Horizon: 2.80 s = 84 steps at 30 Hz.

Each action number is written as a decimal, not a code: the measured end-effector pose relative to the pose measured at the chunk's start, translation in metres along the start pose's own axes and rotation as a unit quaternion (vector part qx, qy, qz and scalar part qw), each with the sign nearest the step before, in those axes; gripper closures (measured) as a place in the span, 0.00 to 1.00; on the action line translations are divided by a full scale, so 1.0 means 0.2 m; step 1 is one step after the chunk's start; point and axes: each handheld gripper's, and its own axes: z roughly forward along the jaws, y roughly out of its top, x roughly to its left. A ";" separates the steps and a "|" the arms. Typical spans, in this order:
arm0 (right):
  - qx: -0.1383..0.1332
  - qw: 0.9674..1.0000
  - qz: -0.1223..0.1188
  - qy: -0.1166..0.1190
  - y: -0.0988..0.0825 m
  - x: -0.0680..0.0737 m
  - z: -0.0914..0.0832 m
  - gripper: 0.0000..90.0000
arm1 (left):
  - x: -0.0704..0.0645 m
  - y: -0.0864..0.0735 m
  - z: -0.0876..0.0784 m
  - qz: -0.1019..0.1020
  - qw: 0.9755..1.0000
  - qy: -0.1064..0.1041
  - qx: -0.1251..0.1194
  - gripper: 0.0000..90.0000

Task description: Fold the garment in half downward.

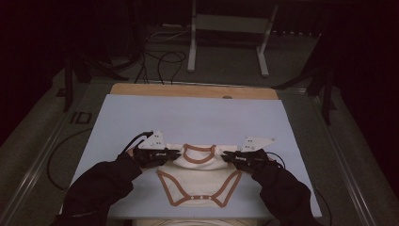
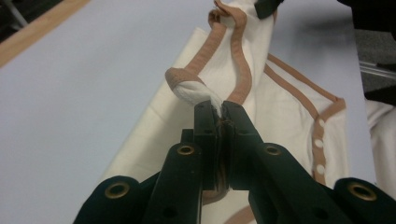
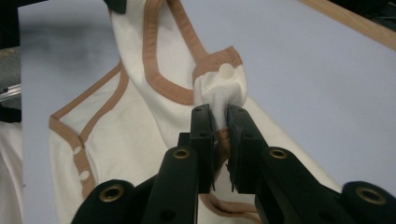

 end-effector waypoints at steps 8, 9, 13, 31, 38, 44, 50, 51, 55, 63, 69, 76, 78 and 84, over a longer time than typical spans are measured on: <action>0.000 1.000 -0.007 0.017 -0.05 0.05 -0.01 0.91 | -0.06 -0.08 0.03 0.002 1.000 -0.018 -0.003 0.95; 0.001 1.000 -0.007 0.020 -0.05 0.06 -0.01 0.91 | -0.06 -0.08 0.03 0.001 1.000 -0.021 -0.005 0.95; 0.002 1.000 -0.005 0.028 -0.08 0.07 -0.01 0.91 | -0.09 -0.11 0.04 0.001 1.000 -0.022 0.000 0.95; 0.033 0.997 0.015 0.062 -0.21 0.14 0.01 0.91 | -0.19 -0.23 0.10 -0.010 0.998 -0.055 0.027 0.94; 0.044 0.995 0.016 0.084 -0.24 0.16 0.01 0.89 | -0.24 -0.26 0.10 0.005 0.997 -0.073 0.039 0.92; 0.042 0.995 0.009 0.094 -0.25 0.19 -0.01 0.90 | -0.25 -0.29 0.09 0.006 0.995 -0.090 0.036 0.90; 0.034 0.994 0.005 0.102 -0.28 0.20 -0.04 0.84 | -0.27 -0.30 0.08 0.012 0.993 -0.109 0.036 0.89; 0.034 0.994 0.003 0.103 -0.28 0.21 -0.04 0.79 | -0.27 -0.30 0.08 0.011 0.993 -0.114 0.035 0.86; 0.033 0.991 0.001 0.127 -0.28 0.21 -0.05 0.62 | -0.28 -0.29 0.07 0.007 0.993 -0.111 0.030 0.54; 0.017 0.991 0.026 0.129 -0.28 0.20 -0.04 0.30 | -0.26 -0.27 0.05 -0.008 0.992 -0.124 0.023 0.12; 0.014 0.991 0.038 0.130 -0.27 0.18 -0.04 0.15 | -0.25 -0.26 0.05 -0.008 0.993 -0.119 0.025 0.00; 0.011 0.993 0.030 0.115 -0.25 0.17 -0.05 0.12 | -0.23 -0.25 0.04 -0.005 0.993 -0.113 0.027 0.00; 0.011 0.993 0.023 0.114 -0.24 0.17 -0.06 0.11 | -0.22 -0.24 0.04 -0.004 0.994 -0.109 0.027 0.00; -0.003 0.994 0.020 0.104 -0.21 0.13 -0.08 0.11 | -0.20 -0.21 0.03 0.000 0.994 -0.104 0.022 0.00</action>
